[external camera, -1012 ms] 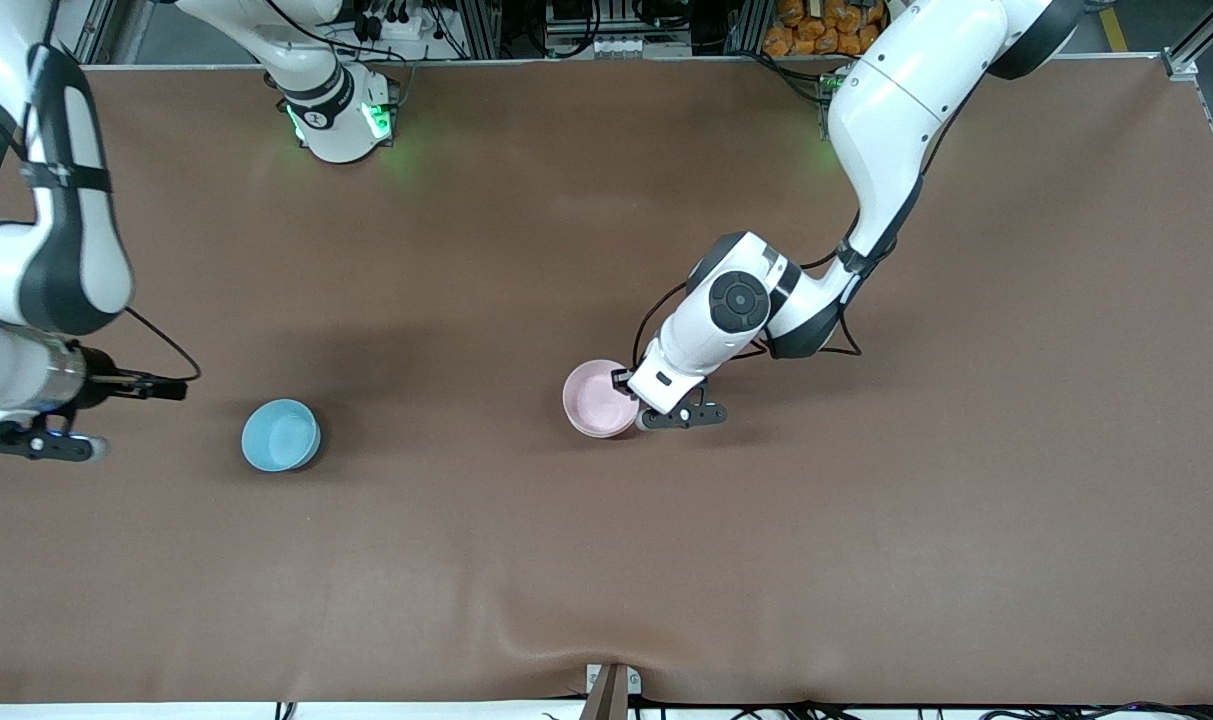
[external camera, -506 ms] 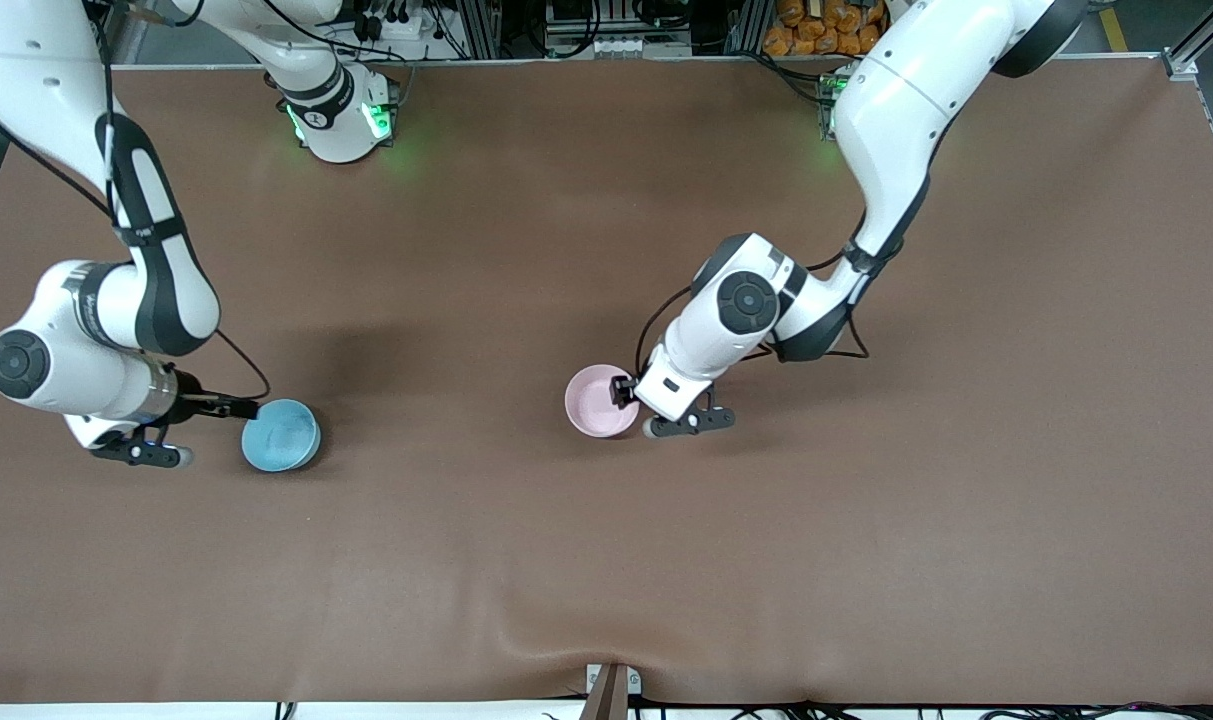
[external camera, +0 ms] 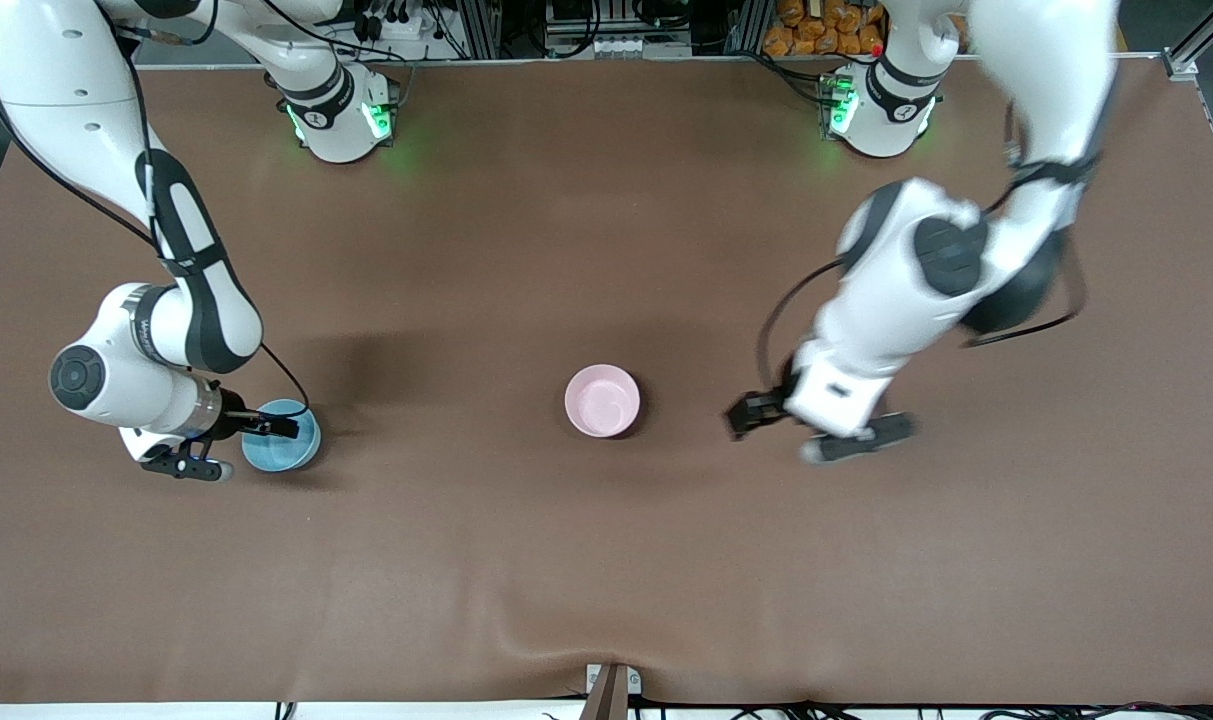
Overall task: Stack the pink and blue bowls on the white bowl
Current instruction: 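Release the pink bowl while the right gripper grasps the blue bowl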
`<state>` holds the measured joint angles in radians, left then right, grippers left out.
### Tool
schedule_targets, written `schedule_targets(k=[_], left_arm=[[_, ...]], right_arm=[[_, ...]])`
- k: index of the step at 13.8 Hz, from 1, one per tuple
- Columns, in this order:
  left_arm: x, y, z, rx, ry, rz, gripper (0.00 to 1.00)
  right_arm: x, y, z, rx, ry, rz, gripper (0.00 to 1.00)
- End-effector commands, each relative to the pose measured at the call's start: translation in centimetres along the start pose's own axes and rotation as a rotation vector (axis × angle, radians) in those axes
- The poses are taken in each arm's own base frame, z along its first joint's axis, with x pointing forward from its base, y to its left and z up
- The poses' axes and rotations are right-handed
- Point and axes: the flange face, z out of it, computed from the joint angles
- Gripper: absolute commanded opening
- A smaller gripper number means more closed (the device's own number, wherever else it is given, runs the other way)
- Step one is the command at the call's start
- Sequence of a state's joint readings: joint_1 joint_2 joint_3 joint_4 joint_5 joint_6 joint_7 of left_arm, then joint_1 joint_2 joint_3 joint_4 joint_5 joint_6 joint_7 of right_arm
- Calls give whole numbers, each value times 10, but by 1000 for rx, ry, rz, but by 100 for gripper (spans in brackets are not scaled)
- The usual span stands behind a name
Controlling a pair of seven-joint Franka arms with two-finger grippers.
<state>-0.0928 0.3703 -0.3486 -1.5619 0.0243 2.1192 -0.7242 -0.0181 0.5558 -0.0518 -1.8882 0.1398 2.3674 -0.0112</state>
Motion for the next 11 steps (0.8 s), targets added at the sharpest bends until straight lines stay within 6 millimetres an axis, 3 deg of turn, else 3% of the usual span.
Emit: schedule_targets(k=[1,6,9,11], left_arm=[[0,-42,-65,89,15,53,100],[0,-106,-146,212,3,138,100],[-2,-127,-174,223,24,146,100],[3,-146,-182,227,11,147,100]], right_arm=[[5,7,-3,-1,24,-28,100],[9,21,-1,-16,23,-53,100],[6,32,11,-14,3,-35,100],[5,37,14,-14,-4,-28,99]])
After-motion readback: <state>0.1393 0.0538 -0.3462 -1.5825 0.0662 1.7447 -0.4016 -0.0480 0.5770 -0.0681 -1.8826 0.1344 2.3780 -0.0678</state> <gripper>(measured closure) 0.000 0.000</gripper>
